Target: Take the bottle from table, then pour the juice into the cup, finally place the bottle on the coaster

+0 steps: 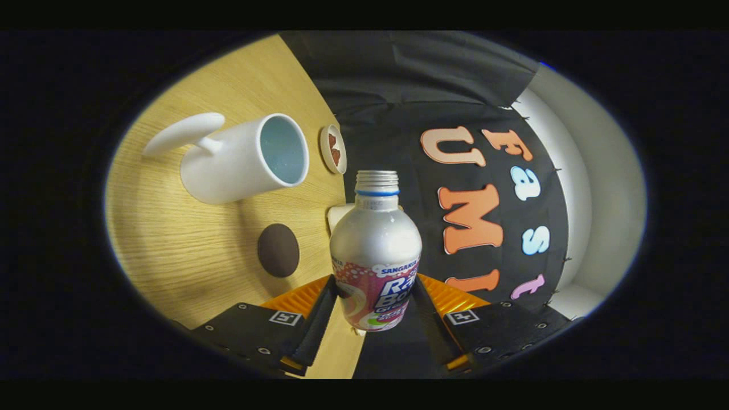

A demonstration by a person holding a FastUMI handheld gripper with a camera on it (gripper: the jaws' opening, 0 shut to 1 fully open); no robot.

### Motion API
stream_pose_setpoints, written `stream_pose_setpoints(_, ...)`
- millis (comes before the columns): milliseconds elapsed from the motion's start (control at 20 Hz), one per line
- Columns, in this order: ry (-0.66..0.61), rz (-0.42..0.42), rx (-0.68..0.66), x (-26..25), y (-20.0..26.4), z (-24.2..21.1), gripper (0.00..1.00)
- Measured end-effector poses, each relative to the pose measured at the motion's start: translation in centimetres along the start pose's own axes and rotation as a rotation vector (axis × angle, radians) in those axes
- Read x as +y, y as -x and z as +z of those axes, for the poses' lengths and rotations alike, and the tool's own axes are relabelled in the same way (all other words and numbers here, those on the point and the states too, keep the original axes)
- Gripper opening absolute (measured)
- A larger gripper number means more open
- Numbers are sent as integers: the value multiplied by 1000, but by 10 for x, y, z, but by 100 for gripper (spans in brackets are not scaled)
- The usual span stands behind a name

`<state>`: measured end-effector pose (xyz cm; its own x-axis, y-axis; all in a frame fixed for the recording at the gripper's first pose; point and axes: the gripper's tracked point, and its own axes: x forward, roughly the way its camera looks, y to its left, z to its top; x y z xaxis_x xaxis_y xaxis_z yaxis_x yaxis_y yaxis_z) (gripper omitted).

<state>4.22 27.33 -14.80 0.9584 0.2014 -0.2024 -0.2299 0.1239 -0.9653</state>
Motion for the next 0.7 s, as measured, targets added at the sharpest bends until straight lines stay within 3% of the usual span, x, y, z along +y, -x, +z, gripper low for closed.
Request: stream_pose_setpoints(700,232,-28,-31,-2,-1,9,77)
